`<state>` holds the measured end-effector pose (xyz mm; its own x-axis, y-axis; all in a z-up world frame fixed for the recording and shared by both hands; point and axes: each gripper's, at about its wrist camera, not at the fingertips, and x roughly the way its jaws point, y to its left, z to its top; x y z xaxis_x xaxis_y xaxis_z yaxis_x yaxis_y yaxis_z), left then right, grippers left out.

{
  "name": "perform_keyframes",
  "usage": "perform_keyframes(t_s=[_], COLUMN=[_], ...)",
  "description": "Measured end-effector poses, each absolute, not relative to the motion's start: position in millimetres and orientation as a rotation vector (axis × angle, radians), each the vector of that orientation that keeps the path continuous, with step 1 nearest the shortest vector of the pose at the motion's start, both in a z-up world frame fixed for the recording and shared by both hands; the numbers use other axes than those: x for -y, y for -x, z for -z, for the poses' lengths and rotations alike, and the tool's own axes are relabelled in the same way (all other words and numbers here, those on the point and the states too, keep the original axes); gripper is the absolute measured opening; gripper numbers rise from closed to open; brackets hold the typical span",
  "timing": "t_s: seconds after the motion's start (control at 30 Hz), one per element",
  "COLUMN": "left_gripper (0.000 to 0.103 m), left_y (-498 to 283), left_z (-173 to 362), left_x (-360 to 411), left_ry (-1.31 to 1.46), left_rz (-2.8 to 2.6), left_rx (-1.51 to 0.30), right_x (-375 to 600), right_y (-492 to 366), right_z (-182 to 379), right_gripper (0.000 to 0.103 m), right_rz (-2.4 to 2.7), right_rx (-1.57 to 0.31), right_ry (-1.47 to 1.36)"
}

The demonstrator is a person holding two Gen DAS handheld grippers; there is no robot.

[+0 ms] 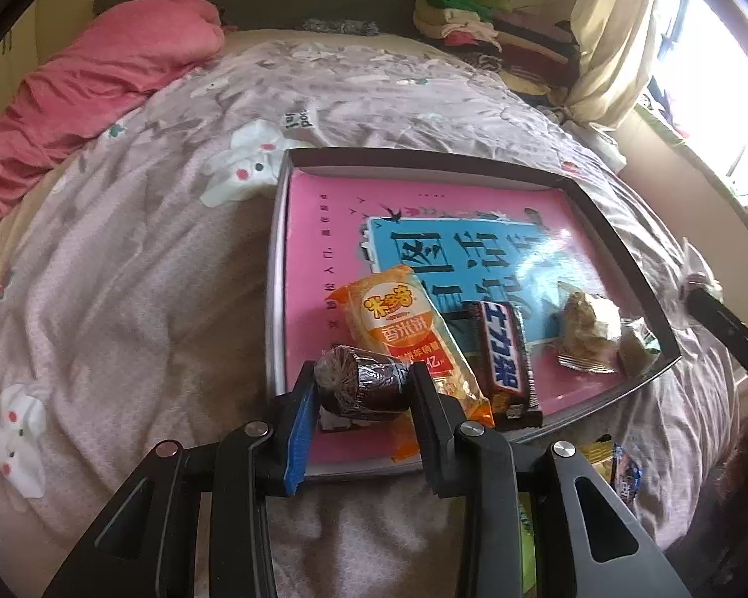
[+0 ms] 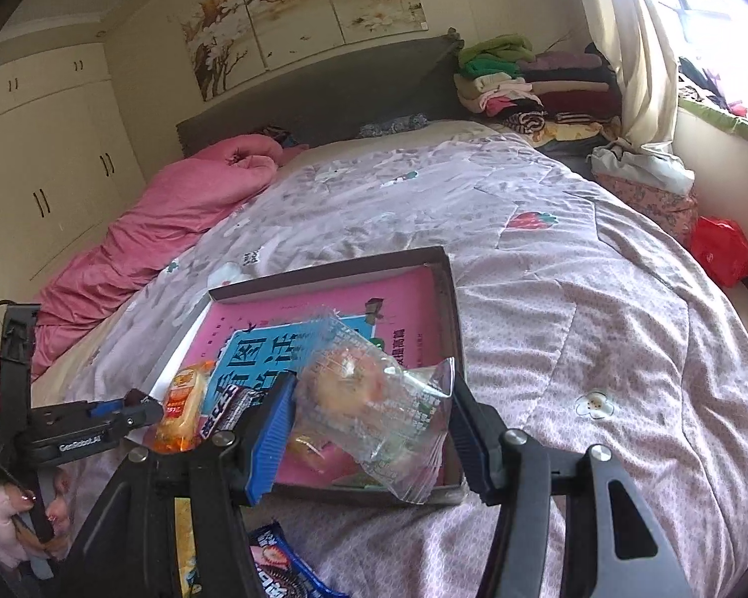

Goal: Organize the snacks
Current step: 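Carry the foil-wrapped snack and the bread bag over the tray and lower them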

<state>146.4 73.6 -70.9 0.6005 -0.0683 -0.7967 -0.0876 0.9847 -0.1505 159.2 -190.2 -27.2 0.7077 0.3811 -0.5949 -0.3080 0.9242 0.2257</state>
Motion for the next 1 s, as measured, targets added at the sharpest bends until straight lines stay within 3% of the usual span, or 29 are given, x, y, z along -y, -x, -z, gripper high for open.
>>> perform_keyframes(t_s=[1.0], left_gripper=[0.036], left_y=[-153], left_z=[74], left_x=[-56], left_ry=[0.213], left_rz=[0.069], left_rx=[-0.929], right_x=[136], right_y=[-167], right_z=[48], right_gripper=[0.059], right_rz=[-0.464], right_rx=[-0.712], right_ry=[0.081])
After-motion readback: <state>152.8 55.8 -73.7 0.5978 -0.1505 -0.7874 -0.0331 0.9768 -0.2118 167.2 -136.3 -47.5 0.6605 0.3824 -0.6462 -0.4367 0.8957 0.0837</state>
